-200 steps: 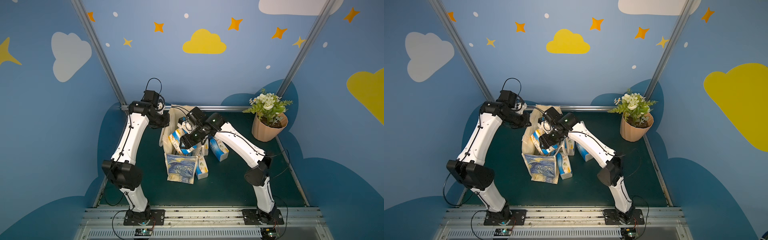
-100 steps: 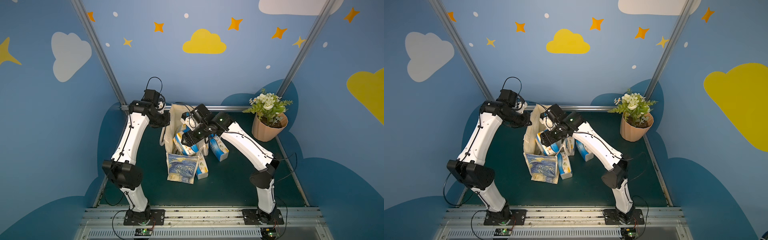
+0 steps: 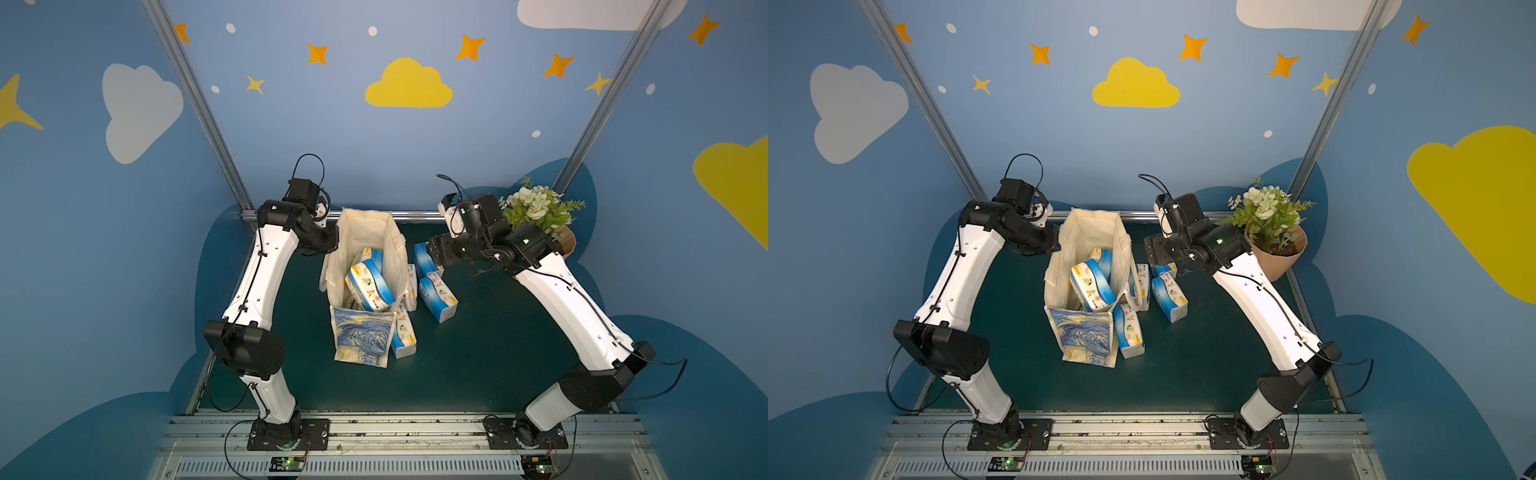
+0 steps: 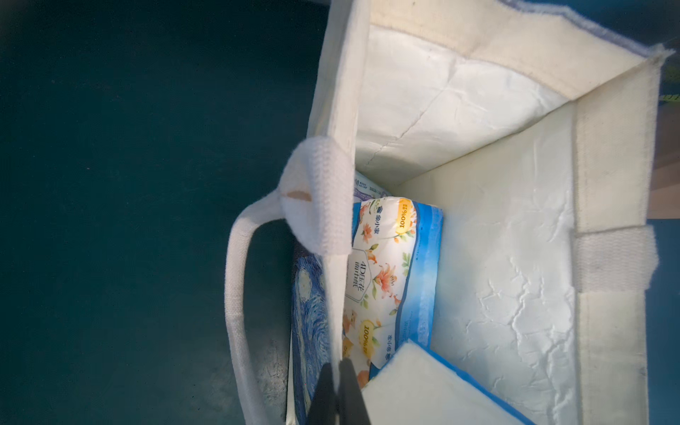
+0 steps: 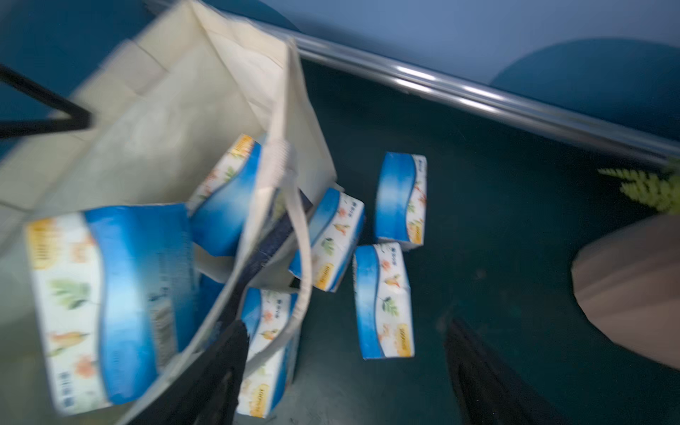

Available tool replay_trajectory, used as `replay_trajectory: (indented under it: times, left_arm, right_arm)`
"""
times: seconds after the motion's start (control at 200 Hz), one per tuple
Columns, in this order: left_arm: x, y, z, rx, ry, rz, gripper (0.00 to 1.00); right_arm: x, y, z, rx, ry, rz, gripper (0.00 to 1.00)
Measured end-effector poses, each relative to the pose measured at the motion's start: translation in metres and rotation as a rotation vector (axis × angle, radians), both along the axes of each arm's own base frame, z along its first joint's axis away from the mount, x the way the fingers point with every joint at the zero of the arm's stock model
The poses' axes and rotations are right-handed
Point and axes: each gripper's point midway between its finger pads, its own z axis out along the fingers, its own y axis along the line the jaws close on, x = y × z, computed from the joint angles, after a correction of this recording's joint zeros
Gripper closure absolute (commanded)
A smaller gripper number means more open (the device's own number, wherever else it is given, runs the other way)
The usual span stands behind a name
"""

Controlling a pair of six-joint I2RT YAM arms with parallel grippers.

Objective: Put tissues into the canvas bag
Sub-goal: Pick up the pack of facial tissues from the center of the board.

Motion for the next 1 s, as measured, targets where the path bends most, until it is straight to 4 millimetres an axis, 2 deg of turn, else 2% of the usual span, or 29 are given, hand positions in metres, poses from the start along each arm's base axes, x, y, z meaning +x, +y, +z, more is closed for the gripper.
replay_trajectory:
  times: [0.155, 0.23, 0.295, 0.441, 0.626, 0.796, 0.901, 0.997]
  left_arm:
    - [0.000, -0.003, 0.000, 0.000, -0.003, -0.011, 0.96]
    - [0.000, -0.003, 0.000, 0.000, -0.004, -0.012, 0.96]
    - [0.001, -0.002, 0.002, 0.005, -0.008, -0.008, 0.96]
    - [0.005, 0.004, 0.008, 0.036, -0.032, 0.016, 0.96]
    - [0.005, 0.005, 0.008, 0.037, -0.034, 0.027, 0.96]
    - [0.006, 0.001, 0.008, 0.015, -0.029, 0.021, 0.96]
    - [0.005, 0.000, 0.008, 0.009, -0.028, 0.017, 0.96]
    - [0.005, -0.002, 0.008, 0.001, -0.027, 0.013, 0.96]
  right_arm:
    - [-0.013, -0.022, -0.083, -0.146, 0.171, -0.034, 0.14]
    - [-0.023, -0.030, -0.112, -0.191, 0.238, -0.037, 0.13]
    - [-0.029, -0.036, -0.130, -0.220, 0.279, -0.042, 0.13]
    - [-0.031, -0.040, -0.153, -0.251, 0.324, -0.063, 0.12]
    - [-0.014, -0.038, -0.177, -0.270, 0.343, -0.087, 0.10]
    - [0.001, -0.035, -0.209, -0.312, 0.379, -0.095, 0.09]
    - [0.004, -0.036, -0.226, -0.335, 0.409, -0.095, 0.09]
    - [0.006, -0.035, -0.234, -0.336, 0.420, -0.091, 0.09]
